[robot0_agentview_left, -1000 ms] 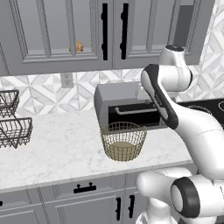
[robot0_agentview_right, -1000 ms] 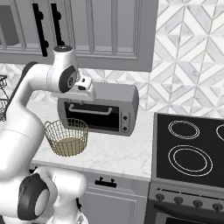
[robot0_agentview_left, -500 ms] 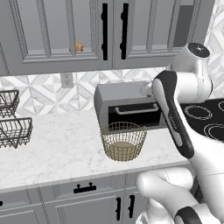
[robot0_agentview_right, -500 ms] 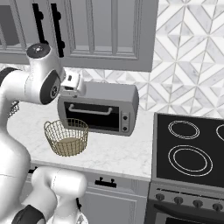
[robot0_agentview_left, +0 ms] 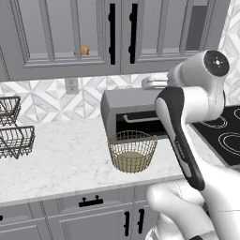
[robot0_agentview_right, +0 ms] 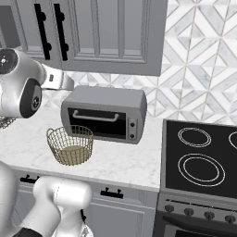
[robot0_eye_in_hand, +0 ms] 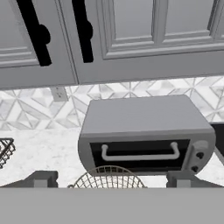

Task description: Open the cabinet, pick up the bread from the cabinet and place it in the basket. Then move the basket to the dining counter.

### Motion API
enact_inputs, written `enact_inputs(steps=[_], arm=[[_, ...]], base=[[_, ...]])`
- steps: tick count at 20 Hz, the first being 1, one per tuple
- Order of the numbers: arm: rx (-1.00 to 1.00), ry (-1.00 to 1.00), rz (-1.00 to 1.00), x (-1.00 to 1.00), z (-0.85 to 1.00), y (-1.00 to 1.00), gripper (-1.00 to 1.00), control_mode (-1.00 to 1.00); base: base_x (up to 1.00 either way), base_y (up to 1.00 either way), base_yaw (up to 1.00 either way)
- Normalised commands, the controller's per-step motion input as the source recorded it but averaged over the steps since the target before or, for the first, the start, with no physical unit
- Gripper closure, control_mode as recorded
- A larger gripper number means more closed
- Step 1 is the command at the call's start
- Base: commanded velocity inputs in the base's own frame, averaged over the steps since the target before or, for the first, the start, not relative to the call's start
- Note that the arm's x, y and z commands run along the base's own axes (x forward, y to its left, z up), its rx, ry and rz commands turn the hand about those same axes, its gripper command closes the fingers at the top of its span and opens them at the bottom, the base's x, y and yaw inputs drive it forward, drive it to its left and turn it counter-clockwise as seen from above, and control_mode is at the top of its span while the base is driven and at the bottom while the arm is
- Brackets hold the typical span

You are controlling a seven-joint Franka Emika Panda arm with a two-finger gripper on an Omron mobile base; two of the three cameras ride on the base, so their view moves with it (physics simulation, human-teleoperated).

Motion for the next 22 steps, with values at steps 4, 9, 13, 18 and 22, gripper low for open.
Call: enact_inputs(steps=[4, 9, 13, 18, 22], arm=[[0.01, -0.17, -0.04, 0.00, 0.03, 0.39, -1.00, -1.00], [0.03, -0.14, 0.00, 0.10, 0.00, 0.25, -1.00, -1.00], [0.03, -0.16, 0.00, 0.10, 0.11, 0.36, -1.00, -1.00], [0.04, -0.22, 0.01, 0.14, 0.36, 0.38, -1.00, -1.00], [0.08, -0.38, 0.02, 0.00, 0.49, 0.28, -1.00, -1.00]], base=[[0.00, 0.00, 0.00], [0.00, 0.00, 0.00], [0.00, 0.00, 0.00], [0.00, 0.00, 0.00], [0.00, 0.00, 0.00]])
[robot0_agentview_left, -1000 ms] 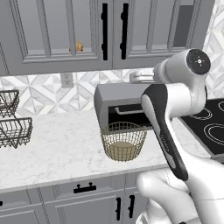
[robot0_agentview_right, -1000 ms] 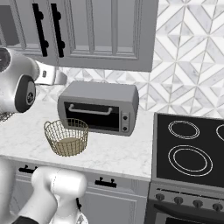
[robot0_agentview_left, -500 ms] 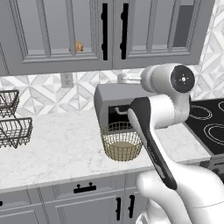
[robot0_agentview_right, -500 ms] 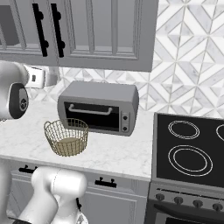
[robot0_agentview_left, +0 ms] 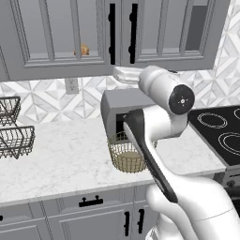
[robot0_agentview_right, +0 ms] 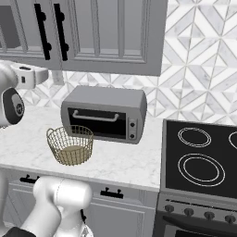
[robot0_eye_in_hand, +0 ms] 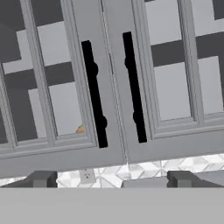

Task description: Open the cabinet, pick up the bread from the cabinet and place it in the basket. Then move the basket to the dining counter.

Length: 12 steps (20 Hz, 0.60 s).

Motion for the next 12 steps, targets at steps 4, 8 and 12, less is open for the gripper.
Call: enact_inputs(steps=[4, 8, 12], arm=[[0.07, -0.26, 0.01, 0.19, 0.18, 0.22, -1.00, -1.00], [0.00, -0.05, 0.03, 0.48, 0.00, 0.35, -1.00, -1.00], [0.00, -0.01, 0.01, 0.71, 0.02, 0.13, -1.00, -1.00]], base=[[0.00, 0.00, 0.00], [0.00, 0.00, 0.00], [0.00, 0.00, 0.00]])
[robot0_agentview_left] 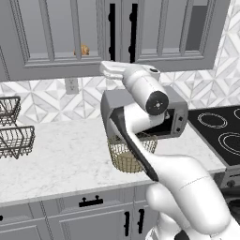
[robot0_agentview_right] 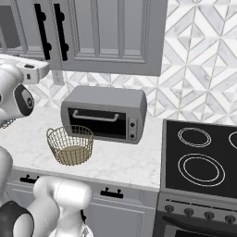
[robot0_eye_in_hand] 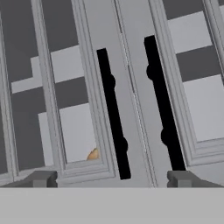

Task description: Open the cabinet, pick up the bread from the cabinet and place it in the basket. Then move the basket to the dining counter.

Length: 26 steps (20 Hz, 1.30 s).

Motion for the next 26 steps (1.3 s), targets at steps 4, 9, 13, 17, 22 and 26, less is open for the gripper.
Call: enact_inputs(steps=[4, 9, 13, 17, 22, 26], arm=[[-0.03, 0.00, 0.00, 0.73, 0.09, 0.14, -1.00, -1.00], [-0.10, 0.00, -0.04, 0.34, 0.12, 0.19, -1.00, -1.00], [-0.09, 0.00, -0.06, 0.26, 0.07, 0.00, -1.00, -1.00], [-0.06, 0.00, -0.06, 0.40, 0.00, 0.00, -1.00, -1.00], [0.00, -0.02, -0.01, 0.46, -0.04, 0.14, -1.00, -1.00], [0.00, -0.06, 0.00, 0.52, -0.14, 0.14, -1.00, -1.00]], base=[[0.00, 0.00, 0.00], [0.00, 0.00, 0.00], [0.00, 0.00, 0.00], [0.00, 0.00, 0.00], [0.00, 0.00, 0.00], [0.00, 0.00, 0.00]])
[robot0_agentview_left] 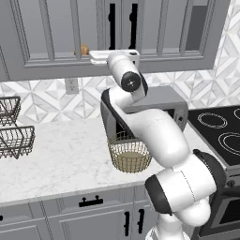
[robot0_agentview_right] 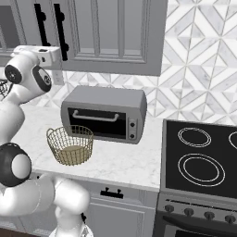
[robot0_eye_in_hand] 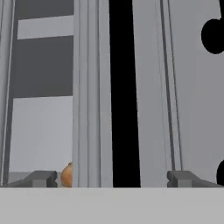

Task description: Open the cabinet, pick up the bread from the cabinet and place it in the basket. Then move the basket to the dining counter.

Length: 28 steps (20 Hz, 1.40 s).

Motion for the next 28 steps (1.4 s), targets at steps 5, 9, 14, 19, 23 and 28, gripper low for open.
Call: enact_inputs(steps=[5, 9, 14, 19, 23, 28], arm=[[0.00, -0.05, 0.00, 0.49, -0.04, 0.06, -1.00, -1.00], [0.00, -0.01, 0.00, 0.47, 0.00, 0.04, -1.00, -1.00], [0.00, 0.00, 0.00, 0.27, 0.00, 0.05, 1.00, -1.00], [0.00, 0.00, 0.00, -0.05, 0.00, 0.00, 1.00, -1.00], [-0.02, 0.01, 0.00, -0.52, 0.00, 0.13, 1.00, -1.00], [-0.05, 0.00, 0.05, -0.75, 0.06, 0.41, 1.00, -1.00]], base=[[0.00, 0.00, 0.00], [0.00, 0.00, 0.00], [0.00, 0.00, 0.00], [0.00, 0.00, 0.00], [0.00, 0.00, 0.00], [0.00, 0.00, 0.00]])
